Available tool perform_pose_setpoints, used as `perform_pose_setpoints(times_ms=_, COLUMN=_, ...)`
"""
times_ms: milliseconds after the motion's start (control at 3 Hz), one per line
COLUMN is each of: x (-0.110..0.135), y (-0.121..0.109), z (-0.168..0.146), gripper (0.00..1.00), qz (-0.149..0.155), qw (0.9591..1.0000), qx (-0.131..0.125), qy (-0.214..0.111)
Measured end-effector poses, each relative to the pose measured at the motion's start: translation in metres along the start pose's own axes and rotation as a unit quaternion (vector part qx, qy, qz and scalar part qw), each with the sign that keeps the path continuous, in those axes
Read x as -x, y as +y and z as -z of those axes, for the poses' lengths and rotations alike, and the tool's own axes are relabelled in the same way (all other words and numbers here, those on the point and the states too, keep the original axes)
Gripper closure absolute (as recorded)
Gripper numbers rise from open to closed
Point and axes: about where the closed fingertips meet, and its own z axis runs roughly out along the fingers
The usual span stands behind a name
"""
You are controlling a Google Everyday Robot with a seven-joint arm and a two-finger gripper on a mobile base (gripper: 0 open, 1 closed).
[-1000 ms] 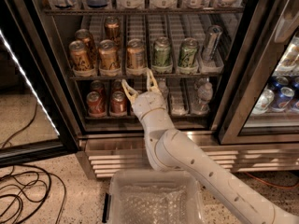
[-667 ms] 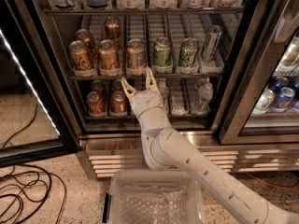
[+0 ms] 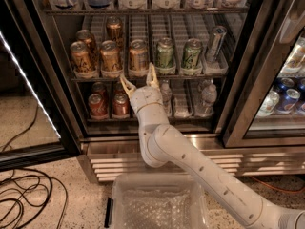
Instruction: Pick orange can from middle shelf of fridge
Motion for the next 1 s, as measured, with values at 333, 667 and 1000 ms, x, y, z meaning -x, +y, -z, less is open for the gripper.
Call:
perform_pose_setpoints(times_ms=333, x=-0.001, y=0.002, z=-0.010, gripper=0.33, qz=-0.004, qw=1.0000, qx=-0.001, qy=0.003)
perform_pose_setpoints(times_ms=667, x=-0.001, y=0.002, z=-0.020, gripper=0.33, qz=-0.010, qw=0.9999, qx=-0.007, qy=0.002)
perform_pose_setpoints(times_ms=1000, x=0.000, y=0.002, z=-0.030, gripper=0.35, qz=-0.018, qw=0.9997, qx=-0.018, qy=-0.002)
